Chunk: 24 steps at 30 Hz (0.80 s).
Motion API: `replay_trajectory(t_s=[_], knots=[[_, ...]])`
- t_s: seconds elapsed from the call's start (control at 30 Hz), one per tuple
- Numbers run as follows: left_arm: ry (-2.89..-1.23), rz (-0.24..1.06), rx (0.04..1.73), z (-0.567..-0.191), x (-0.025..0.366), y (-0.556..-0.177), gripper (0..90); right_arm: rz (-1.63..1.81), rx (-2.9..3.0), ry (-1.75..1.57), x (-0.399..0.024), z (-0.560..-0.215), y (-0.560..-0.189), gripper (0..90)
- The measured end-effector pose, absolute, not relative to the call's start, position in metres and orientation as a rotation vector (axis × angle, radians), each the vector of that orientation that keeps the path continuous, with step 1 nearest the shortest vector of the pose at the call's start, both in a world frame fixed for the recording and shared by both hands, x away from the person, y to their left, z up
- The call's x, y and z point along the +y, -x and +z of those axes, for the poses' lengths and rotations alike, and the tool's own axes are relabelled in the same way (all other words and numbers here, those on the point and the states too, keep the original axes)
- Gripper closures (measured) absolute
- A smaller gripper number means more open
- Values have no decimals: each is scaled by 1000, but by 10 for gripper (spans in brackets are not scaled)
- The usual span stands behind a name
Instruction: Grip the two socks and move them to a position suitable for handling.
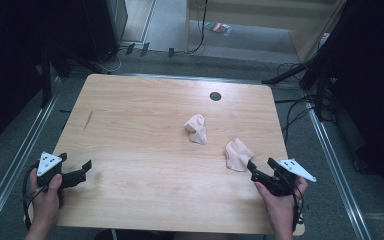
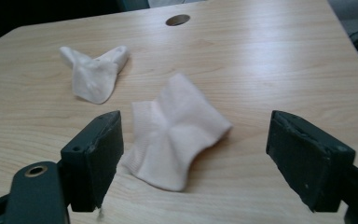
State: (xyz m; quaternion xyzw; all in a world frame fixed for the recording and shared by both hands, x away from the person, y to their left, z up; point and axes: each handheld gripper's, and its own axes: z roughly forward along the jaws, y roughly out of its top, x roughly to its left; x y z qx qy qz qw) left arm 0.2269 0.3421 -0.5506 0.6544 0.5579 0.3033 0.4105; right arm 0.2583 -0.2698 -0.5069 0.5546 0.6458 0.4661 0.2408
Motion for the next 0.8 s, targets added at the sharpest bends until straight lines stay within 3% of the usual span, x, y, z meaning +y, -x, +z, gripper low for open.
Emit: replay_trajectory(t_s=[0.37, 0.7, 0.8], knots=[[-1650, 756, 1406, -550, 343, -227, 82, 1109, 1947, -1439, -220, -515, -300, 240], [-1643, 753, 1408, -551, 343, -227, 82, 957, 1999, -1464, -207, -533, -331, 257], [-1650, 751, 1407, -550, 343, -227, 82, 889, 2004, -1509, -205, -544, -336, 303]])
